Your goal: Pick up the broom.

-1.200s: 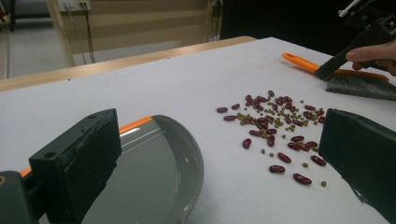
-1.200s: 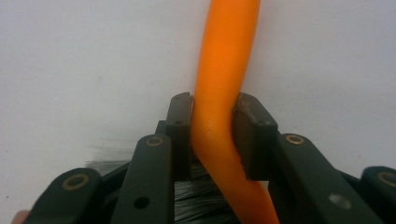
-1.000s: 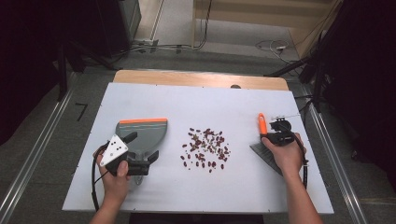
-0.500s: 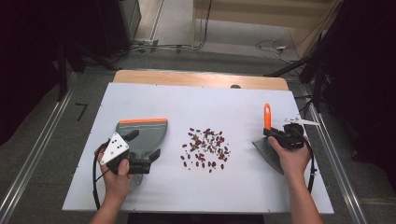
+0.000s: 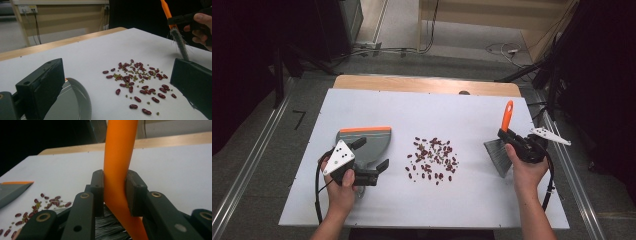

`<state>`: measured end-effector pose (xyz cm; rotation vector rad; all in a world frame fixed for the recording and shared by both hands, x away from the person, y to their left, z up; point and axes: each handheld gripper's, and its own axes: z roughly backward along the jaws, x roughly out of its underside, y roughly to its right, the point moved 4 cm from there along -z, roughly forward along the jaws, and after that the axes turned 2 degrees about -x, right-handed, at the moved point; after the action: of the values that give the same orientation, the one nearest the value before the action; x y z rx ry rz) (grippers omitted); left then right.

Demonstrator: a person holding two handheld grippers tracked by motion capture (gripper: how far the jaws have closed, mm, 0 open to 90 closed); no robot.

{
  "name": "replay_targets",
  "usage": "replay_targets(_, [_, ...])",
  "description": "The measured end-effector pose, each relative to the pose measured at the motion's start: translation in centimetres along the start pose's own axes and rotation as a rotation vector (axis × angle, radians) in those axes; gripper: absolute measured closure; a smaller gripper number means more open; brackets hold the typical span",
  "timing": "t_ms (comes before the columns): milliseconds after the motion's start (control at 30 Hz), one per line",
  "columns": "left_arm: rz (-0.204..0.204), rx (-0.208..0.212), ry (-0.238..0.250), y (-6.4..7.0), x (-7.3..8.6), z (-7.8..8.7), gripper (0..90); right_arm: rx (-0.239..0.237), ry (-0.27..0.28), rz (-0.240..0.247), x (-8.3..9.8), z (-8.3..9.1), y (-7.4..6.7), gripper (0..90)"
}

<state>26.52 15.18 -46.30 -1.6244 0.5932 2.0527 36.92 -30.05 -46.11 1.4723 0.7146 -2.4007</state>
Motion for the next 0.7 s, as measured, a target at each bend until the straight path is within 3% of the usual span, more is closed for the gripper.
replay_targets(200, [-0.020,0.026,-0.018,0.8,-0.4,-0.4,0.0,-0.028,0.039,0.033,-0.8,0.4,-2.0,69.4])
replay_targets(267, [-0.023,0.054,-0.026,1.5,-0.7,-0.7,0.0,-0.049,0.054,0.061,-1.3,0.5,-3.5,69.4])
replay_targets(300, [-0.023,0.054,-0.026,1.5,-0.7,-0.7,0.0,-0.049,0.054,0.061,-1.3,0.5,-3.5,69.4])
replay_targets(333, [-0.023,0.065,-0.026,1.7,-0.9,-0.9,0.0,-0.065,0.065,0.074,-1.5,0.4,-4.7,69.4])
replay_targets(667, [-0.048,0.117,-0.046,3.7,-2.0,-2.8,0.0,-0.127,0.092,0.099,-2.1,0.2,-8.1,69.4])
replay_targets(700, [-0.052,0.122,-0.053,3.9,-2.1,-3.1,0.0,-0.141,0.094,0.104,-2.1,0.2,-9.0,69.5])
